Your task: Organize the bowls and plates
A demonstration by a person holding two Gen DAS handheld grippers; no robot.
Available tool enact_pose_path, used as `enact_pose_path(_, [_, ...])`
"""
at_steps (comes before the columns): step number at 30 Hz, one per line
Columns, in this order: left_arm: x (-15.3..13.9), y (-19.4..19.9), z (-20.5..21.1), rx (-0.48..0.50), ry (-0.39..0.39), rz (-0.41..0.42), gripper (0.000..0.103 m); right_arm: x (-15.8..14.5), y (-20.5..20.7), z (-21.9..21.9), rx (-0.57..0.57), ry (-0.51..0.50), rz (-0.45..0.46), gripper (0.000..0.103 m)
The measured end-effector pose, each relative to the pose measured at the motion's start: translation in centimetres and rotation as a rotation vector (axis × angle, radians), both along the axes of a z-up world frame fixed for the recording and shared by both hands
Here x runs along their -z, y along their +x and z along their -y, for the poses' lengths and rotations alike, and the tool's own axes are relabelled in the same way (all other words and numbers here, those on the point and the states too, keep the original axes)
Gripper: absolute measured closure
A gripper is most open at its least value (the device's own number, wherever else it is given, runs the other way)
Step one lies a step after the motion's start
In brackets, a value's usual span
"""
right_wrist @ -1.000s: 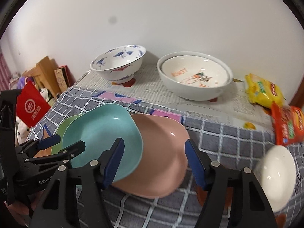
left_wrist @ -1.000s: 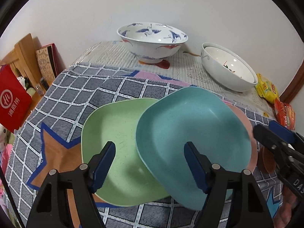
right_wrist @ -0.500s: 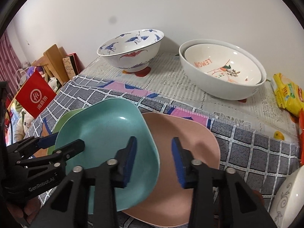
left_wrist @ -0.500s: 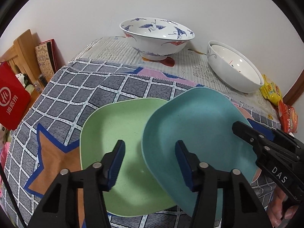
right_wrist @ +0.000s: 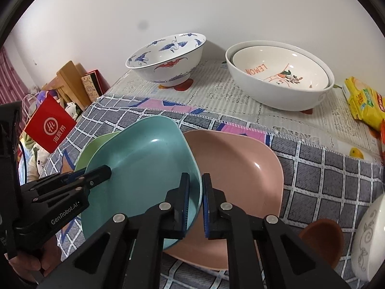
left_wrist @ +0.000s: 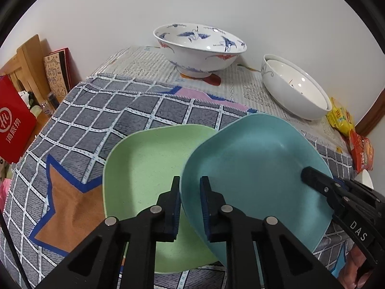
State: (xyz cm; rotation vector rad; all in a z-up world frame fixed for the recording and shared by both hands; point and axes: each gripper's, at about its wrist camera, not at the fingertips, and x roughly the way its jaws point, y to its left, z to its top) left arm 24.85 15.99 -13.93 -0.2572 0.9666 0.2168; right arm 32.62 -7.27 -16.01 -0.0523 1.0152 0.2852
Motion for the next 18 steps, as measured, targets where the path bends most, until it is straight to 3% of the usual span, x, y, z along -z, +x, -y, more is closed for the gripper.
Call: enact_pose_path(18, [-2.4, -2.9, -4.7, -0.051, -0.018, 0.046, 0.090, -2.1, -1.7, -4.6, -0.019, 0.024, 0.020, 0.093])
